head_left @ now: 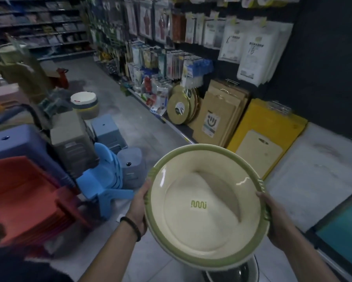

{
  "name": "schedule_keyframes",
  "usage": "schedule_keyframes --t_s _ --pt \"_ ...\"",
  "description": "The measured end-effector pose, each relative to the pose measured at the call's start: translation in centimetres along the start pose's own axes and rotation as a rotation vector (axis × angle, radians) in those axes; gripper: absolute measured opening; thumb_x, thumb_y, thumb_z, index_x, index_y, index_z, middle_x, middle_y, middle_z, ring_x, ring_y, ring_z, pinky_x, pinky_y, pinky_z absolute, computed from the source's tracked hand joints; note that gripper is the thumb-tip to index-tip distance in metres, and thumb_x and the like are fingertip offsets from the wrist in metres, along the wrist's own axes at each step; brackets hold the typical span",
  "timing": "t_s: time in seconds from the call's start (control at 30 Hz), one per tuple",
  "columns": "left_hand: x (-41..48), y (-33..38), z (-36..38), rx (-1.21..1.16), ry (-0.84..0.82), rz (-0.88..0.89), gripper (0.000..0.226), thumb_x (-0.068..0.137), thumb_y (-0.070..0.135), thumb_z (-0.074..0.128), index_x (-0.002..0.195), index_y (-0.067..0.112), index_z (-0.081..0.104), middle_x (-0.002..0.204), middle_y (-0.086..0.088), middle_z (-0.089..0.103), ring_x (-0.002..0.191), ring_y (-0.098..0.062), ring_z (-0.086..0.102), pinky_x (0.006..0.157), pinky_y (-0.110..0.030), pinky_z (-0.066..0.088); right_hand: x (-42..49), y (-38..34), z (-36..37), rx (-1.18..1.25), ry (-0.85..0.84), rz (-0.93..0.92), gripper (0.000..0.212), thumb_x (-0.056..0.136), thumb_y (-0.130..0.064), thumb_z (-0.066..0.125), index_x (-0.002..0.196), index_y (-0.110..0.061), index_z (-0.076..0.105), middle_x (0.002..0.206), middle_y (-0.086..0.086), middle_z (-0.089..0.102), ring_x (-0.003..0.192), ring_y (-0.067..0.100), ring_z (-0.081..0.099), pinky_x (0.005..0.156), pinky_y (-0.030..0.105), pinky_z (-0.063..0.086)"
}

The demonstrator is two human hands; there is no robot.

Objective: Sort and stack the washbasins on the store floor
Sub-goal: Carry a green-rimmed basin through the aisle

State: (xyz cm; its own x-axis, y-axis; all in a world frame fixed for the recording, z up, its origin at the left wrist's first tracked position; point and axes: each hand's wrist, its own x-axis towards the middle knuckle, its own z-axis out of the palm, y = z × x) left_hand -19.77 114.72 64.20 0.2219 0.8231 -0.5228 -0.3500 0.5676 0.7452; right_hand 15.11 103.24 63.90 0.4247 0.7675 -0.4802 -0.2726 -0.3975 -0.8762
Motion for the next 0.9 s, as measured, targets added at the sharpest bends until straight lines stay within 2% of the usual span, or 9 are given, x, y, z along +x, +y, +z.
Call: schedule_keyframes --t_s 0.1,0.2,0.4,0.5,0.6,0.67,0.73,0.83,0.9 --pt "5.1 2.1 0.7 0.002 0.066 0.006 0.055 0.094 0.058 0.060 0.115 0.011 0.079 0.117 -0.024 0.074 0.098 -0.040 0.071 0.097 -0.058 0.055 5.9 -3.2 2.3 -0.031 -0.025 -0.001 0.055 0.090 -0.052 0.068 0.119 -0.006 0.073 0.110 0.032 0.072 0.095 0.055 0.071 0.092 0.065 0.057" --pt "9.5 5.0 1.6 -0.008 0.106 0.048 0.050 0.097 0.054 0.059 0.104 0.011 0.082 0.102 -0.020 0.078 0.081 -0.035 0.075 0.085 -0.049 0.058 11.9 -6.6 5.0 -0.027 -0.011 0.046 0.057 0.076 -0.058 0.074 0.112 -0.014 0.077 0.113 0.026 0.075 0.110 0.053 0.069 0.098 0.066 0.055" --pt "19.6 12.2 1.9 -0.076 0.175 0.075 0.048 0.099 0.053 0.057 0.090 0.015 0.085 0.095 -0.017 0.079 0.075 -0.031 0.076 0.074 -0.044 0.062 23.7 -13.1 12.5 -0.067 -0.093 0.116 0.067 0.067 -0.063 0.076 0.112 -0.014 0.080 0.101 0.017 0.081 0.102 0.044 0.074 0.100 0.058 0.056" --pt "26.1 16.3 1.4 -0.081 0.180 0.089 0.049 0.100 0.050 0.057 0.086 0.011 0.084 0.082 -0.015 0.078 0.065 -0.029 0.075 0.061 -0.040 0.064 30.3 -16.3 17.4 -0.073 -0.100 0.121 0.068 0.062 -0.063 0.079 0.109 -0.014 0.082 0.101 0.015 0.082 0.101 0.043 0.075 0.100 0.059 0.058" --pt "33.4 21.3 0.3 -0.081 0.178 0.101 0.051 0.097 0.051 0.061 0.108 0.004 0.076 0.083 -0.016 0.077 0.069 -0.031 0.073 0.070 -0.042 0.062 36.9 -20.0 23.2 -0.098 -0.101 0.109 0.058 0.074 -0.061 0.079 0.107 -0.013 0.083 0.101 0.017 0.081 0.092 0.039 0.076 0.087 0.051 0.062" --pt "38.7 25.0 -0.6 -0.092 0.195 0.119 0.064 0.090 0.055 0.068 0.121 -0.001 0.070 0.092 -0.018 0.076 0.078 -0.034 0.072 0.079 -0.046 0.059 41.0 -22.9 26.9 -0.104 -0.091 0.102 0.052 0.086 -0.057 0.074 0.107 -0.010 0.082 0.097 0.017 0.081 0.084 0.037 0.075 0.079 0.047 0.062" --pt "43.2 28.9 -0.8 -0.081 0.198 0.121 0.067 0.088 0.057 0.070 0.123 0.000 0.071 0.099 -0.020 0.076 0.082 -0.035 0.072 0.079 -0.046 0.061 44.6 -25.9 30.6 -0.108 -0.093 0.091 0.050 0.093 -0.054 0.068 0.110 -0.009 0.081 0.099 0.019 0.080 0.083 0.038 0.076 0.083 0.050 0.061" --pt "49.2 34.6 -0.3 -0.099 0.183 0.127 0.052 0.096 0.052 0.062 0.117 0.006 0.075 0.100 -0.021 0.077 0.080 -0.035 0.075 0.073 -0.043 0.062 50.1 -30.5 35.4 -0.097 -0.103 0.086 0.047 0.100 -0.050 0.063 0.108 -0.006 0.079 0.097 0.019 0.081 0.081 0.036 0.077 0.078 0.045 0.060" --pt "53.0 38.1 0.1 -0.093 0.197 0.128 0.050 0.099 0.050 0.058 0.118 0.007 0.074 0.103 -0.022 0.077 0.081 -0.036 0.075 0.074 -0.045 0.061 53.8 -33.2 38.5 -0.100 -0.094 0.117 0.049 0.098 -0.050 0.065 0.109 -0.004 0.080 0.098 0.020 0.080 0.084 0.038 0.076 0.084 0.048 0.060"
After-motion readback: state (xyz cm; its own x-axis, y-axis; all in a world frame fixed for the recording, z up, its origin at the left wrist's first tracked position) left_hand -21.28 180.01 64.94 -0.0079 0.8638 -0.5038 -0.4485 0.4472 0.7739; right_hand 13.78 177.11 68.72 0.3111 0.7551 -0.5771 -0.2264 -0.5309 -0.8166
